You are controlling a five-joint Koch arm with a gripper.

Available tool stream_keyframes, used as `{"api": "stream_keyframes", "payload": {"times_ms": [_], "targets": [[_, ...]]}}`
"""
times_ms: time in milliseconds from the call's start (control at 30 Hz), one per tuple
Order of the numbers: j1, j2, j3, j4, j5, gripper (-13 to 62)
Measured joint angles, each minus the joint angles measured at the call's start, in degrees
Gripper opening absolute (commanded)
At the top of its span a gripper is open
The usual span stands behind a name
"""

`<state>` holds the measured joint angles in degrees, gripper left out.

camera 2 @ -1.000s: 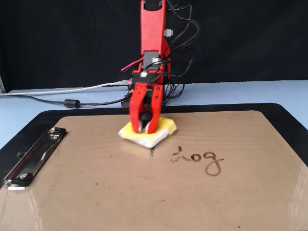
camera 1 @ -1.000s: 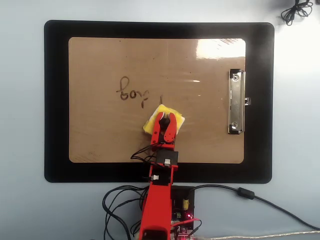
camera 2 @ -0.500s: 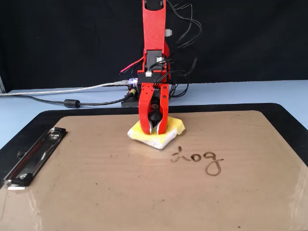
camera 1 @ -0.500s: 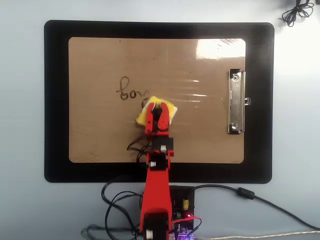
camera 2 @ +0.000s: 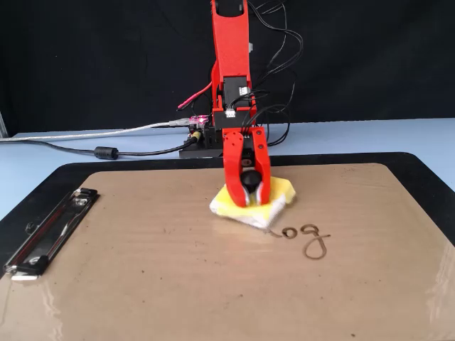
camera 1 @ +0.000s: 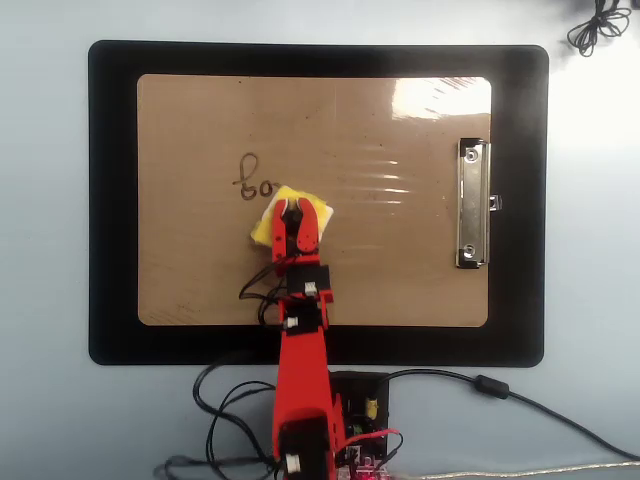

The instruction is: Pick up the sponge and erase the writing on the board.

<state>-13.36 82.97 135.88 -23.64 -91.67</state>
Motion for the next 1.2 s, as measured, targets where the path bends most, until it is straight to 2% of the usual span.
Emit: {"api": "stream_keyframes", "payload": {"times_ms": [100,133,200,300,333,367,433,533,600,633,700,733,800,833,900,1000,1067,1167,1200], "targets": [[-0.5,-17.6,-22.7,-0.8,-0.3,-7.9],[-0.6,-18.3,-22.1,-0.9,-0.3,-7.9],[-1.3,-12.1,-13.1,-1.1,-0.3,-7.9],[-3.4,5.8,8.9,-0.9,-0.3,-7.9],[-4.0,10.7,12.7,-0.2,-0.4,-7.9],[-4.0,11.1,12.2,1.0,-0.2,-7.9],[-4.1,3.9,3.5,1.9,-0.3,-7.9],[-4.3,-18.5,-25.2,1.9,-0.1,-7.9],[-5.1,-24.4,-30.5,1.1,-0.4,-7.9],[-5.3,-23.6,-28.7,1.1,-0.4,-7.9],[-7.1,-14.2,-16.7,1.1,-1.1,-7.9],[-8.4,-5.8,-6.4,1.1,-2.2,-7.9],[-10.7,4.7,4.3,3.4,-4.7,-7.9],[-11.0,5.9,4.1,4.6,-5.7,-7.9],[-11.2,1.8,-1.2,6.0,-6.8,-7.9],[-10.3,-18.8,-27.9,6.8,-6.9,-7.9],[-9.8,-25.7,-34.7,5.8,-7.1,-7.9],[-9.9,-19.2,-24.4,5.6,-7.2,-7.8],[-11.2,-11.9,-14.9,5.5,-7.2,-7.8]]}}
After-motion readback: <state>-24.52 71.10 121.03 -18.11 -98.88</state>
